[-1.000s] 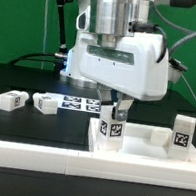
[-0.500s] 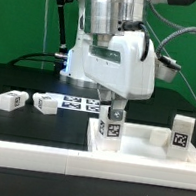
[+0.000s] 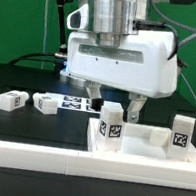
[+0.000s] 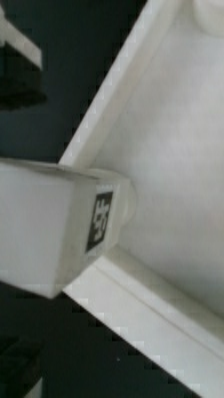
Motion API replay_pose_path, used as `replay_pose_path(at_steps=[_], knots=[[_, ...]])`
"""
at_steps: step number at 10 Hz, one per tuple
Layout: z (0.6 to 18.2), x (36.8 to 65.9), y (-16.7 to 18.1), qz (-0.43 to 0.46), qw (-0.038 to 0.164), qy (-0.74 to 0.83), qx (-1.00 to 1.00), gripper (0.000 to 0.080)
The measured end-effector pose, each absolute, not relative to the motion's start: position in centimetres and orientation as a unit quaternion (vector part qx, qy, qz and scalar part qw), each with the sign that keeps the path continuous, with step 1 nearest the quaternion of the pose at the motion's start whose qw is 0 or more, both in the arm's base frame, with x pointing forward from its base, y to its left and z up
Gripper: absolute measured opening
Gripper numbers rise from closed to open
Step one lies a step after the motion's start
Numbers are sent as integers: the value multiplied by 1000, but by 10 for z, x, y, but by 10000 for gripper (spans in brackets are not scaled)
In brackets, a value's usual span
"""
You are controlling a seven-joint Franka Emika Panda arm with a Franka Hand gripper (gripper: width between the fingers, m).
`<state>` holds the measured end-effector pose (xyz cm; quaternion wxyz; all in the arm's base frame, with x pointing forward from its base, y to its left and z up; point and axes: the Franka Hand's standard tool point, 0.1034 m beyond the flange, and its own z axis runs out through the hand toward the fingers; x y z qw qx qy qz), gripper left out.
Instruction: Assemble square table
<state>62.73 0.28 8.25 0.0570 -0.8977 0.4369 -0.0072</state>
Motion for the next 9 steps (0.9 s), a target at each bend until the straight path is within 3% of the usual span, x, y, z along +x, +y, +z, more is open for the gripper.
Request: replay_pose_path(at_steps=[4, 5, 9], knots=[[82, 627, 2, -14, 55, 329, -943, 649], [82, 627, 3, -17, 41, 266, -963, 649], [80, 625, 10, -21, 20, 85, -996, 649]])
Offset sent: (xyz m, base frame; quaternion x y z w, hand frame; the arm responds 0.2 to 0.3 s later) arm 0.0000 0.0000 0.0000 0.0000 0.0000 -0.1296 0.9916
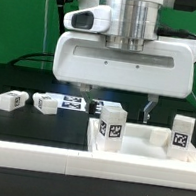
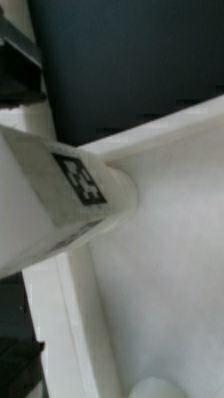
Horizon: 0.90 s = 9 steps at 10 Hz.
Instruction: Assemble square table
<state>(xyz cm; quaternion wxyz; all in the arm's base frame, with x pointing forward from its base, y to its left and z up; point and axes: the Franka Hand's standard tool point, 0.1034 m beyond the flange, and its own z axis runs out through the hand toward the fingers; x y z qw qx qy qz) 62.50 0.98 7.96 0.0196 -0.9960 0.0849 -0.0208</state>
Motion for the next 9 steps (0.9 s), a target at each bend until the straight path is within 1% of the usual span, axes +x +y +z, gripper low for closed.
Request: replay_pose_path(at_steps=[3, 5, 8, 9], knots=[[79, 625, 8, -22, 17, -18, -999, 649], [79, 625, 7, -23, 11, -84, -996, 649], [80, 626, 5, -23, 11, -100, -995, 640], [80, 625, 5, -23, 11, -99, -995, 480]])
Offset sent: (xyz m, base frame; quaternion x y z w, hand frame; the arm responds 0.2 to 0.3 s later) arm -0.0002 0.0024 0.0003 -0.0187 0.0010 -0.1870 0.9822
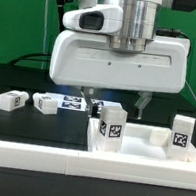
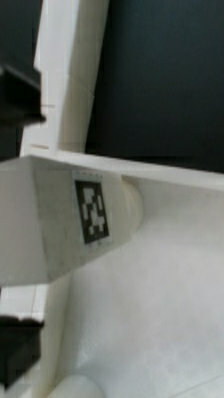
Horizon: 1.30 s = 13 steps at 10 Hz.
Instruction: Assemble square table
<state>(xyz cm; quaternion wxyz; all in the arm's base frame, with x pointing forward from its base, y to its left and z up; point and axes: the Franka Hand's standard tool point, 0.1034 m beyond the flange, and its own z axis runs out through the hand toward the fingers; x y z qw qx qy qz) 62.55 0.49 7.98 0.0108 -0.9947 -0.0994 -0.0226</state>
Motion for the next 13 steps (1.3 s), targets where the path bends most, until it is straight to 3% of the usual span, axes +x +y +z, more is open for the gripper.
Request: replay_pose_path(at_steps=[1, 2, 8, 13], knots=[[80, 625, 5, -23, 11, -90, -996, 480], [80, 626, 5, -23, 11, -90, -996, 306], [80, 626, 0, -21, 25, 132, -991, 288], [80, 625, 7, -18, 25, 356, -934, 290]])
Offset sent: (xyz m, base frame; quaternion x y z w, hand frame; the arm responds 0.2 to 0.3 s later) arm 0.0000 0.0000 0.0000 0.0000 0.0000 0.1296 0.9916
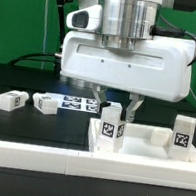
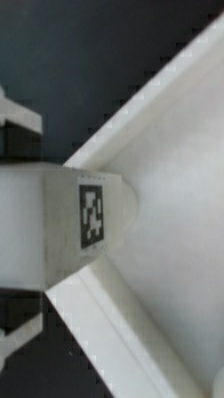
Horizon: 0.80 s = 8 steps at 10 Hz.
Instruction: Assemble square table
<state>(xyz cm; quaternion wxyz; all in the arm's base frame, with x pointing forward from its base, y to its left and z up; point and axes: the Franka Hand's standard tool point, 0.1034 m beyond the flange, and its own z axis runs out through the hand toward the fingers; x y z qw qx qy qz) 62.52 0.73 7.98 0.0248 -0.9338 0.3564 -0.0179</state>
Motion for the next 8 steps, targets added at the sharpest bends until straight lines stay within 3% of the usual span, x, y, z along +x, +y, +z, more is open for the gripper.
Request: replay_pose_path(at_steps=[8], knots=[[80, 625, 5, -1, 50, 604, -795, 290]])
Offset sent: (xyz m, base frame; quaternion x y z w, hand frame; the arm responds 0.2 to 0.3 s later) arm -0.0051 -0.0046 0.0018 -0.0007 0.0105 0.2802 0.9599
